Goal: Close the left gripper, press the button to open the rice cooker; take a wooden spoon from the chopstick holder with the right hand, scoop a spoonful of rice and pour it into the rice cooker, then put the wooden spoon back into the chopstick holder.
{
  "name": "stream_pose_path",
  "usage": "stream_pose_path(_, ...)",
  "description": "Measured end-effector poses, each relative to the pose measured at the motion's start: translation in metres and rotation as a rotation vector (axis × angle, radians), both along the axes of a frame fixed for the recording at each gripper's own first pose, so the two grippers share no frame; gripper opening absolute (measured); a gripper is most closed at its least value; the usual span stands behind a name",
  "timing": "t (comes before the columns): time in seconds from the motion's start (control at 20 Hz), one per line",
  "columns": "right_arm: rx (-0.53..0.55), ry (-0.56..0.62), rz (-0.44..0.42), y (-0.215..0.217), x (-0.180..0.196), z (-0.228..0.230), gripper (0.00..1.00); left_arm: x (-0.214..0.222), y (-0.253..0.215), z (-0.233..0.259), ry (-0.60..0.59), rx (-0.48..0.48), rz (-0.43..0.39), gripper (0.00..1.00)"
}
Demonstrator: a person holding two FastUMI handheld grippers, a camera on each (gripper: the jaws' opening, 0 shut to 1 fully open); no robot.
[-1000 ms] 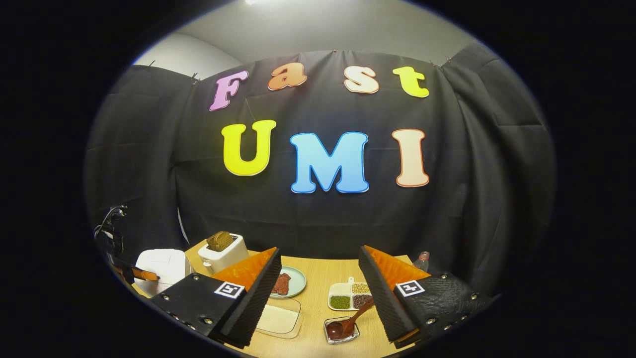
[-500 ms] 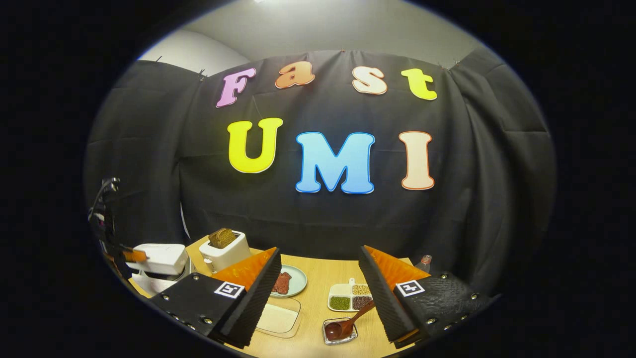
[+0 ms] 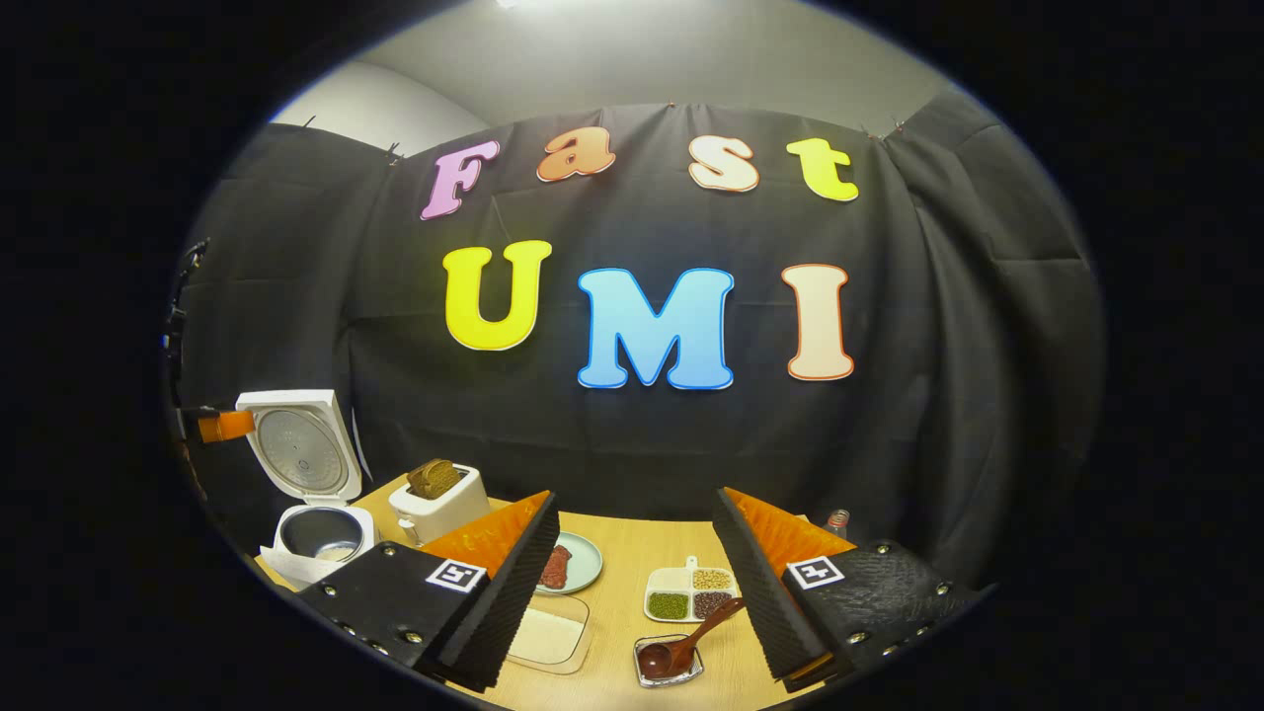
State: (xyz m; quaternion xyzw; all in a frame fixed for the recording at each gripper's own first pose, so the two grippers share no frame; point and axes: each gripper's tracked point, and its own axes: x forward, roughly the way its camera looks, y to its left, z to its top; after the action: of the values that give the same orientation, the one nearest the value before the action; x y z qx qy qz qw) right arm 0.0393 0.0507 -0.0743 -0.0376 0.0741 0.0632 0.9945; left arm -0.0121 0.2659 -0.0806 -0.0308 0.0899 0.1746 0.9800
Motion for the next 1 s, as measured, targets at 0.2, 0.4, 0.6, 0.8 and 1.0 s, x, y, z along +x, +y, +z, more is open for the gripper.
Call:
stream_pose_path(0.2, 0.015, -0.016, -0.036, -0.014, -0.002, 0.007, 0.95, 0.006, -0.046, 0.020, -0.087, -0.003, -0.085, 0.11)
stream_pose_path(0.4, 0.010, -0.036, -0.078, -0.028, -0.010, 0.012, 0.95, 0.016, -0.086, 0.025, -0.134, 0.036, -0.177, 0.60)
stream_pose_path(0.6, 0.017, -0.040, -0.138, -0.040, -0.020, 0.011, 0.95, 0.022, -0.123, 0.042, -0.197, 0.048, -0.293, 0.88)
stream_pose_path(0.8, 0.037, -0.022, -0.198, -0.054, -0.026, -0.001, 0.95, 0.026, -0.146, 0.036, -0.194, 0.029, -0.386, 0.99)
stream_pose_path(1.0, 0.060, 0.006, -0.229, -0.068, -0.025, -0.020, 0.95, 0.026, -0.153, 0.034, -0.187, 0.014, -0.422, 0.92)
